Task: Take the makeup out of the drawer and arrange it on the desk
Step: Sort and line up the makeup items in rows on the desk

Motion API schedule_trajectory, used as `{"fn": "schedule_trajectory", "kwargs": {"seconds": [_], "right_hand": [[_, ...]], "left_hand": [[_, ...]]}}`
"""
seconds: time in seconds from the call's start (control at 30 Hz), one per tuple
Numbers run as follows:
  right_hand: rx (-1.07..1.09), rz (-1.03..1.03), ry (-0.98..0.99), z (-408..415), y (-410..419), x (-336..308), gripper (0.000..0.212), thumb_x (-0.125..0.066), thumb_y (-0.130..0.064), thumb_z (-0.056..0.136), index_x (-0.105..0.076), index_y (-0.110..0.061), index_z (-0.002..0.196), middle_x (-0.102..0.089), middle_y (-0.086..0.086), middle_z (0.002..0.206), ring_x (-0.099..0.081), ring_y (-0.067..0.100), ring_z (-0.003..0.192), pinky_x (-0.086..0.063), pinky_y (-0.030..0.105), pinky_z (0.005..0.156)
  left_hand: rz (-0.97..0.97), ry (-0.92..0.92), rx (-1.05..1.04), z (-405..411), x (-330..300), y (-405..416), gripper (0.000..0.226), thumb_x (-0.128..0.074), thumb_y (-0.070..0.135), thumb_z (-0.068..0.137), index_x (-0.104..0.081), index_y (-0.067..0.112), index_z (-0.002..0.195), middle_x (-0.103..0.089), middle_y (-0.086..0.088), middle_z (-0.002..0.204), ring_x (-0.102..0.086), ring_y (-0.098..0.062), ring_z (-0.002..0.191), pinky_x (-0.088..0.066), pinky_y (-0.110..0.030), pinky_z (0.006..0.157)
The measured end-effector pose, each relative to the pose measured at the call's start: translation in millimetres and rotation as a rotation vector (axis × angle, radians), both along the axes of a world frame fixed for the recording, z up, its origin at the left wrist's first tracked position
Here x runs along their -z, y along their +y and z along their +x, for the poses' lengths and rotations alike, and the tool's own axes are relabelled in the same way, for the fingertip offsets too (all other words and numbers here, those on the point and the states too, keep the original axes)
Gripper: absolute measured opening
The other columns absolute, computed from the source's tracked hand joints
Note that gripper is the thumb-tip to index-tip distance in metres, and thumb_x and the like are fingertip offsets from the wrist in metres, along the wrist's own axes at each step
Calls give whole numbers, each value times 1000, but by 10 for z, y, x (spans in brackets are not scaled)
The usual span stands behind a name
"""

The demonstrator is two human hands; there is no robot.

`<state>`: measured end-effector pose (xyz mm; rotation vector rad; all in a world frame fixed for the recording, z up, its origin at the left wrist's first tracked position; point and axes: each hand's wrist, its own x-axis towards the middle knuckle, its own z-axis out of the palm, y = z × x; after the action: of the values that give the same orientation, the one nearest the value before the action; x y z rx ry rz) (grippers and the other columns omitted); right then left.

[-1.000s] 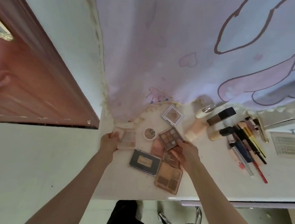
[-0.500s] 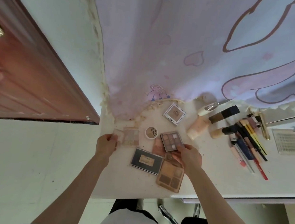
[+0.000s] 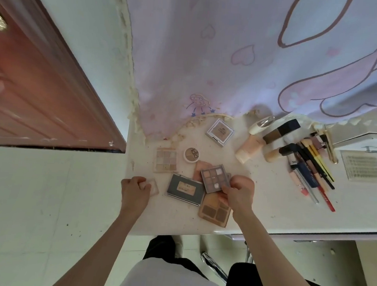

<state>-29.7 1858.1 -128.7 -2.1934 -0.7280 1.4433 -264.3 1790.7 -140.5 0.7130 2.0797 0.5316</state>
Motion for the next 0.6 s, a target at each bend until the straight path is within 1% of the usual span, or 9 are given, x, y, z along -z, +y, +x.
{"fn": "schedule_trajectory", "kwargs": {"seconds": [0.07, 0.17, 0.23, 0.27, 0.33, 0.4, 0.47, 0.5, 0.6], "right_hand": [[-80, 19, -60, 13, -15, -55, 21, -61, -8, 86, -61, 10, 96, -61, 16, 79, -59, 28, 75, -53, 43, 78], [-267, 121, -206, 23, -45, -250, 25, -62, -15, 86, -64, 9, 91, -65, 23, 86, -61, 31, 76, -49, 36, 72], [-361, 223, -296, 65, -35, -384, 27, -60, -19, 88, -64, 8, 93, -65, 22, 95, -61, 34, 87, -44, 33, 77], [-402, 233, -318, 92, -24, -462, 29, -58, -22, 89, -64, 3, 100, -66, 16, 99, -60, 30, 93, -42, 31, 80], [-450, 240, -308, 174, -1, -603, 35, -55, -28, 92, -56, -9, 122, -64, 4, 107, -59, 22, 104, -40, 26, 87], [-483, 305, -336, 293, 19, -728, 45, -55, -31, 92, -46, -16, 133, -60, 3, 119, -55, 19, 112, -39, 27, 94], [-534, 397, -418, 424, 41, -855, 51, -54, -34, 92, -40, -18, 139, -51, 1, 134, -48, 17, 122, -35, 28, 100], [-551, 444, -453, 491, 47, -913, 53, -53, -35, 93, -38, -18, 140, -47, 1, 139, -44, 16, 126, -33, 27, 102], [-545, 541, -538, 716, 43, -1051, 53, -53, -34, 93, -37, -19, 141, -44, 0, 142, -37, 16, 132, -25, 21, 101]], "left_hand": [[-50, 69, 69, 6, -37, 9, 38, -50, 20, 93, -48, 3, 126, -34, -18, 131, -41, -33, 118, -32, -38, 103], [-48, 139, 145, 16, -149, 79, 45, -50, 30, 93, -43, 7, 130, -32, -19, 134, -34, -35, 124, -30, -42, 102], [53, 150, 227, 41, -261, 192, 44, -50, 30, 93, -43, 9, 130, -33, -17, 136, -35, -34, 124, -30, -43, 103], [110, 170, 293, 65, -328, 266, 43, -50, 30, 93, -43, 10, 131, -35, -15, 137, -36, -32, 124, -30, -43, 104], [237, 218, 442, 138, -487, 442, 41, -48, 29, 93, -42, 14, 132, -37, -10, 137, -37, -29, 124, -31, -43, 103], [362, 269, 584, 258, -656, 625, 41, -47, 29, 93, -41, 17, 133, -39, -6, 139, -35, -26, 127, -31, -42, 103], [465, 334, 714, 432, -806, 797, 45, -47, 31, 93, -40, 17, 135, -38, -5, 142, -33, -24, 130, -29, -41, 106], [500, 375, 776, 535, -874, 872, 47, -47, 32, 93, -39, 17, 137, -38, -6, 144, -33, -24, 132, -28, -41, 107], [614, 444, 938, 871, -1027, 1012, 48, -46, 34, 93, -42, 15, 136, -41, -7, 143, -35, -25, 133, -26, -40, 109]]}}
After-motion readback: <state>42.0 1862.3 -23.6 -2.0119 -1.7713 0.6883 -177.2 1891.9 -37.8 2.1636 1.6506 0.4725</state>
